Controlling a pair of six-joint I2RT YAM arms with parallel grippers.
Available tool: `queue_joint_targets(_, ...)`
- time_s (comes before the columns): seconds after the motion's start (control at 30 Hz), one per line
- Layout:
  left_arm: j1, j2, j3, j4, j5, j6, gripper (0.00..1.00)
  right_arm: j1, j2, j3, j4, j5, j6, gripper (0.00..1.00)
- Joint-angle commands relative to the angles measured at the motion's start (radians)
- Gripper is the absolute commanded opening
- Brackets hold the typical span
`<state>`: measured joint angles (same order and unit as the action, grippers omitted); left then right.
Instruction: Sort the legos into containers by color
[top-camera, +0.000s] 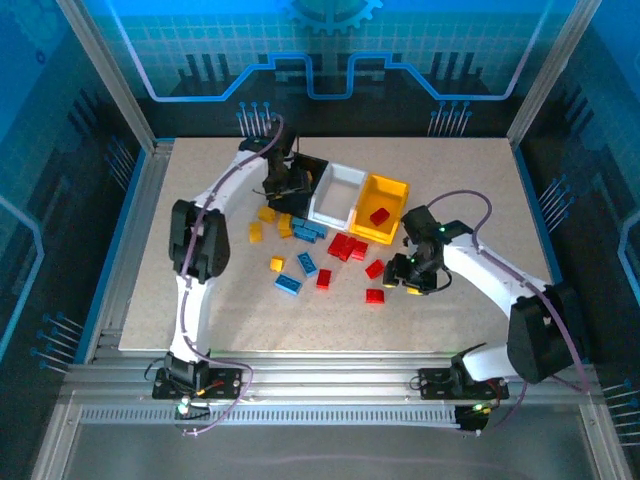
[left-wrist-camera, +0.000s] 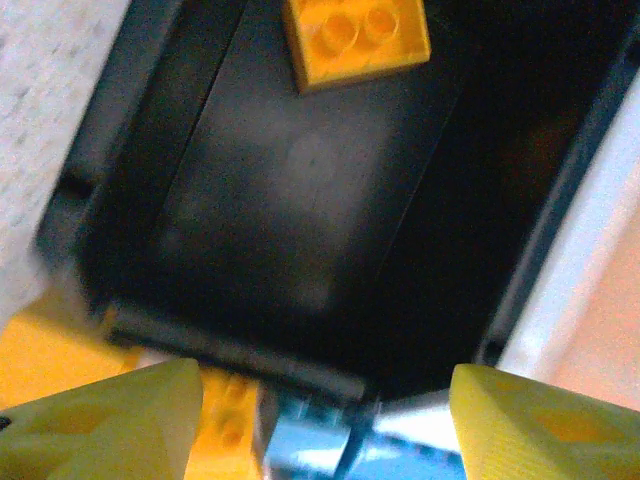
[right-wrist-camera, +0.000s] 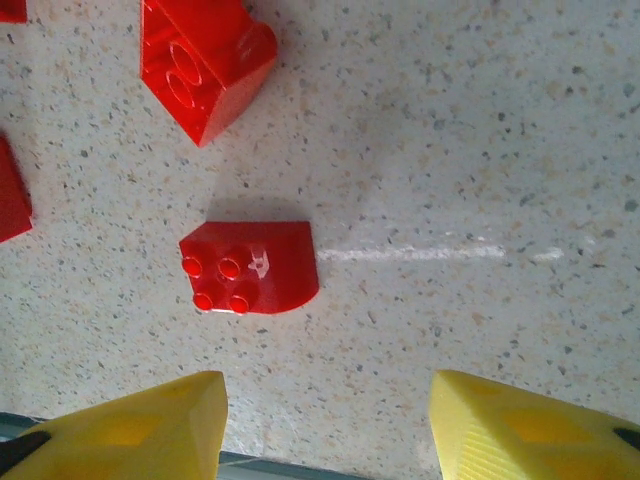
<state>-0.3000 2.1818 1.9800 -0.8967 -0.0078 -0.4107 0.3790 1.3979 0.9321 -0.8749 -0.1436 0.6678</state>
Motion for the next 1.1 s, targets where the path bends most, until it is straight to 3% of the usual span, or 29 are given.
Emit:
queue_joint_targets(0.0, 0.007, -0.212, -0.17, 0.04, -0.029, 0.022, 0.68, 0.02, 0.022, 0.04, -0.003, -0.016, -0.017, 0.58)
queue_joint_targets(0.13, 0.033, -0.365, -0.412, 0.076, -0.049, 0.01, 0.69, 0.046, 0.036, 0.047, 0.008, -0.022, -0.007, 0.58)
queue_joint_targets(0.33, 0.098, -0.383, -0.576, 0.083, -0.03, 0.004, 0.7, 0.084, 0.052, 0.06, 0.0, -0.017, -0.005, 0.58)
queue_joint_targets(1.07, 0.174, -0.114, -0.504, 0.151, -0.005, 0.072, 0.67, 0.114, -0.011, 0.038, -0.058, 0.012, 0.065, 0.57)
